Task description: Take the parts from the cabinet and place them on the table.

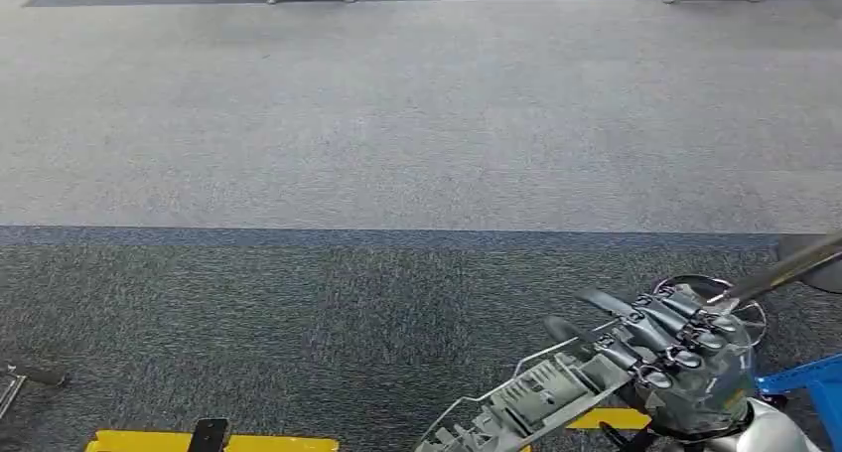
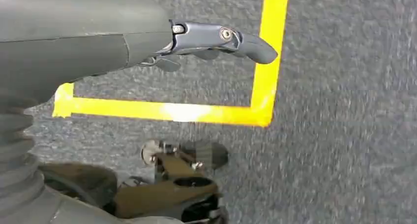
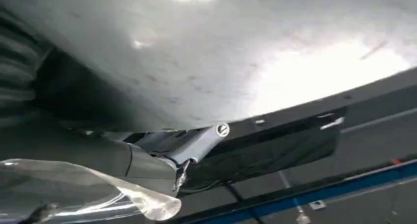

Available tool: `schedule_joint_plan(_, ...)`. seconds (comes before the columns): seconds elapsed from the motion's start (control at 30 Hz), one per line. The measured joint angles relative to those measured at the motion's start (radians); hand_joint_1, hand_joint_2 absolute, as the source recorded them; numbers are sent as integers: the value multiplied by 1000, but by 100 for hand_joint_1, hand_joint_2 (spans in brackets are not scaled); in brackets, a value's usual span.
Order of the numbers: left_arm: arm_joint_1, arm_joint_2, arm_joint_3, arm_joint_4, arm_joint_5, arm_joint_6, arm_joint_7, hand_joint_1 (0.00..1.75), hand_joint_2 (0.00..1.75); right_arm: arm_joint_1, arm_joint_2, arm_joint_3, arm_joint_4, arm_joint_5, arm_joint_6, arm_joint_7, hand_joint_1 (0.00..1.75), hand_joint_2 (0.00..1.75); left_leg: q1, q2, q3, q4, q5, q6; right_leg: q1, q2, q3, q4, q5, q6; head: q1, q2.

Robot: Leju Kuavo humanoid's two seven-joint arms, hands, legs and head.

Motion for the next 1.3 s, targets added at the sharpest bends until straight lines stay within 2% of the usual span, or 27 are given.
schedule_joint_plan(0.1,20,6,12,0,-4,4,12,0,175,-19,0,17,10,-8,0,0,175,175,0,-37,-1,-14,4,8,1,-37,14,-15,-3,10,1,0)
schedule_joint_plan(0.13,28,6,15,0,-4,6,15,0,175,-26,0,21,11,-8,0,-1,175,175,12,-48,13,-29,10,13,-5,-11,10,-10,-16,15,1,0)
schedule_joint_plan(0.17,30,8,16,0,-4,8,16,0,175,-28,0,24,14,-9,0,-1,175,175,13,-60,16,-32,11,18,-4,47,-4,23,-34,15,4,0)
schedule_joint_plan(0.2,29,8,18,0,-4,8,18,0,175,-30,0,26,14,-12,0,0,175,175,15,-72,16,-32,11,19,-4,84,-39,91,-64,16,7,0)
schedule_joint_plan(0.27,27,8,19,0,-3,8,18,0,175,-30,0,32,23,-19,1,-2,175,175,16,-104,17,-31,9,22,-5,107,-138,255,-117,19,11,0)
schedule_joint_plan(0.3,27,8,21,0,-3,7,18,0,175,-33,0,36,27,-22,2,-3,175,175,16,-118,17,-30,9,22,-5,108,-170,293,-116,20,11,0)
schedule_joint_plan(0.37,29,7,26,0,2,4,16,0,175,-43,0,42,31,-29,3,-6,175,175,18,-150,23,-29,6,21,-7,109,-170,235,-38,23,11,0)
schedule_joint_plan(0.4,29,7,28,0,5,0,12,0,175,-48,0,44,32,-33,3,-8,175,175,19,-166,28,-27,3,17,-10,115,-139,151,20,24,11,0)
schedule_joint_plan(0.43,29,7,32,0,5,-2,8,0,175,-53,0,47,32,-36,3,-9,175,175,21,-180,30,-23,-1,12,-17,144,-102,61,72,28,12,0)
schedule_joint_plan(0.47,28,7,35,0,5,-3,6,0,175,-58,0,49,34,-39,3,-10,175,175,17,-192,23,-17,-5,6,-25,211,-85,29,61,31,12,0)
schedule_joint_plan(0.5,24,7,37,-2,3,-3,5,0,175,-60,1,51,35,-42,3,-10,175,175,19,-206,13,-6,-6,2,-28,214,-72,6,57,25,11,0)
schedule_joint_plan(0.6,33,5,41,-2,-2,-2,2,0,175,-68,3,58,38,-52,4,-14,175,175,28,-242,4,-14,5,-17,-19,179,-73,10,60,8,11,0)
schedule_joint_plan(0.63,34,6,42,-2,-3,-2,2,0,175,-74,4,59,39,-54,4,-16,175,175,28,-221,2,-5,-3,-19,-23,162,-66,2,63,2,11,0)
schedule_joint_plan(0.67,34,1,42,-2,-5,0,-1,0,175,-76,5,60,40,-57,4,-19,175,175,20,-145,-8,24,-21,-25,-20,149,-59,-1,60,-3,0,0)
schedule_joint_plan(0.7,30,1,42,-2,-7,0,-2,0,175,-78,7,62,40,-63,3,-21,175,175,24,-108,-35,80,-52,-32,-16,132,-55,-2,58,-11,-1,0)
schedule_joint_plan(0.77,24,0,42,-2,-8,0,-5,0,175,-80,8,65,42,-67,3,-27,175,175,33,-92,-113,236,-119,-39,-10,95,-50,-2,52,-18,-1,0)
schedule_joint_plan(0.8,25,0,42,-2,-8,0,-6,0,175,-82,8,66,44,-69,3,-27,175,175,35,-91,-139,285,-130,-41,-8,78,-49,-2,49,-18,0,0)
schedule_joint_plan(0.83,26,-1,42,-2,-8,0,-6,0,175,-85,9,68,46,-70,3,-29,175,175,37,-91,-140,287,-118,-42,-8,65,-47,-2,47,-18,-1,0)
schedule_joint_plan(0.87,29,-1,42,-2,-7,0,-6,0,175,-87,10,69,48,-71,3,-29,175,175,37,-90,-120,246,-86,-41,-7,52,-44,-2,45,-17,-1,0)
schedule_joint_plan(0.93,30,0,43,-2,-7,0,-7,0,175,-93,11,71,49,-74,3,-30,175,175,34,-69,-37,88,-5,-32,-6,29,-34,-2,38,-14,-1,0)
schedule_joint_plan(0.97,29,0,42,-2,-7,0,-8,0,175,-94,11,74,50,-75,2,-31,175,175,25,-15,2,13,13,-21,-6,19,-29,-2,35,-12,0,0)
schedule_joint_plan(1.0,25,0,42,-2,-7,0,-8,0,175,-94,11,75,50,-76,2,-31,175,175,9,10,12,-7,-3,-15,2,10,-29,0,29,-4,-2,0)
schedule_joint_plan(1.1,28,2,43,-3,-11,0,-9,0,175,-96,15,80,53,-77,2,-33,175,175,5,-26,6,-10,-2,-1,-3,-23,-18,-10,27,10,0,0)
schedule_joint_plan(1.13,30,1,43,-3,-11,1,-9,0,175,-97,16,81,53,-77,2,-33,175,175,12,-40,28,-27,6,6,1,-35,-17,-12,18,20,-2,0)
schedule_joint_plan(1.2,31,1,43,-3,-11,2,-10,0,175,-101,16,82,55,-81,1,-36,175,175,20,-60,35,-41,10,14,-5,58,-36,50,-16,23,11,0)
schedule_joint_plan(1.23,26,1,43,-3,-10,2,-10,0,175,-102,16,83,56,-82,1,-37,175,175,22,-74,34,-40,11,17,-5,85,-79,127,-46,24,13,0)
schedule_joint_plan(1.3,24,-1,43,-3,-8,1,-11,0,175,-100,17,87,62,-91,1,-45,175,175,22,-102,34,-39,8,20,-6,105,-163,266,-88,29,14,0)
